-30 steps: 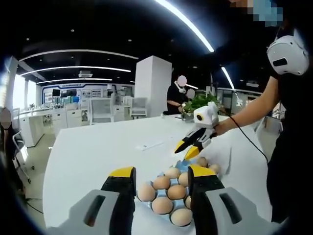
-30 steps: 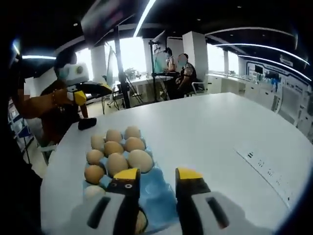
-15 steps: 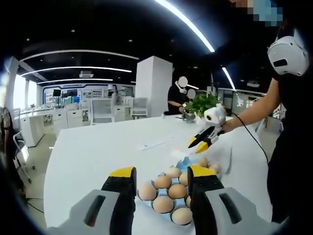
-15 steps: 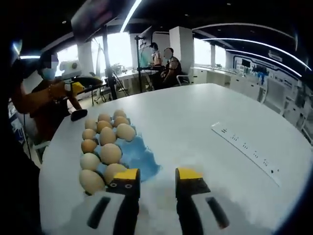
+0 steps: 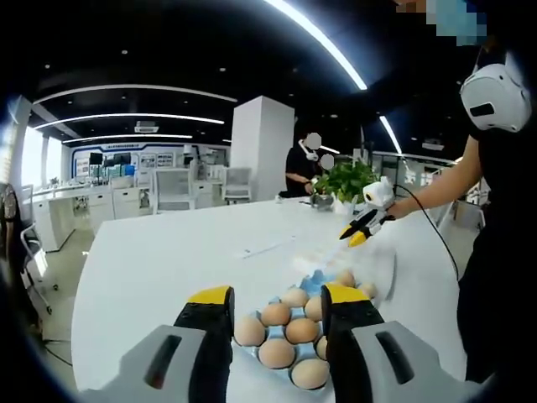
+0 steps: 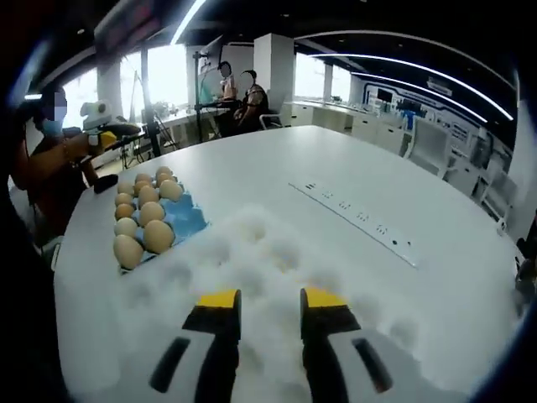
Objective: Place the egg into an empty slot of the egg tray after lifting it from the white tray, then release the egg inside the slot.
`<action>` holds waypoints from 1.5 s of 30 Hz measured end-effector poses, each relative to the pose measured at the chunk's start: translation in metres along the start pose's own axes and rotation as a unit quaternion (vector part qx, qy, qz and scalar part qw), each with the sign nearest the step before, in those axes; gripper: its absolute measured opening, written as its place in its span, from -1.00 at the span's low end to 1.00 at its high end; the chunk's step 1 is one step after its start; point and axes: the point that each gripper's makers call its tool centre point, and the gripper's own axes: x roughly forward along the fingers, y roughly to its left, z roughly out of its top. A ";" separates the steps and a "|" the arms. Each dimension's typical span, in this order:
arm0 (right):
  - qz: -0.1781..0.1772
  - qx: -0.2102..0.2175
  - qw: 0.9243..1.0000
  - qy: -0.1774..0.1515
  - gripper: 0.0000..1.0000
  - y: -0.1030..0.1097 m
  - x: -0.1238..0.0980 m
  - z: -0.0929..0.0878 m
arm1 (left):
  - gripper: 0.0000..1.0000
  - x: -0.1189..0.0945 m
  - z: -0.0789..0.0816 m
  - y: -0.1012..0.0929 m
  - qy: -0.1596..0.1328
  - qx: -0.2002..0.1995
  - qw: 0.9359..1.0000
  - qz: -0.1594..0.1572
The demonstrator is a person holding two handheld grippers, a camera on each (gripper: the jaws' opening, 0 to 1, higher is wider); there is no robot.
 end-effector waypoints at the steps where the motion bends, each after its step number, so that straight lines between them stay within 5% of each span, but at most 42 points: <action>1: -0.008 -0.003 1.000 0.003 -0.44 -0.004 -0.003 -0.002 | -0.16 0.000 0.000 0.000 0.000 0.000 1.000 0.000; 18: -0.052 0.007 0.998 0.032 -0.45 -0.031 -0.020 -0.028 | -0.20 -0.004 0.000 0.000 0.000 0.000 1.000 0.001; 23: -0.051 -0.010 0.997 0.062 -0.45 -0.033 -0.021 -0.041 | -0.20 -0.004 -0.001 -0.001 0.002 -0.003 1.000 0.000; 35: -0.031 0.025 0.998 0.053 -0.52 -0.036 -0.017 -0.045 | -0.22 -0.004 0.001 0.000 0.001 -0.001 1.000 0.001; 45: -0.029 -0.012 0.997 0.077 -0.49 -0.034 -0.015 -0.045 | -0.22 -0.004 0.001 0.001 0.000 0.001 1.000 0.002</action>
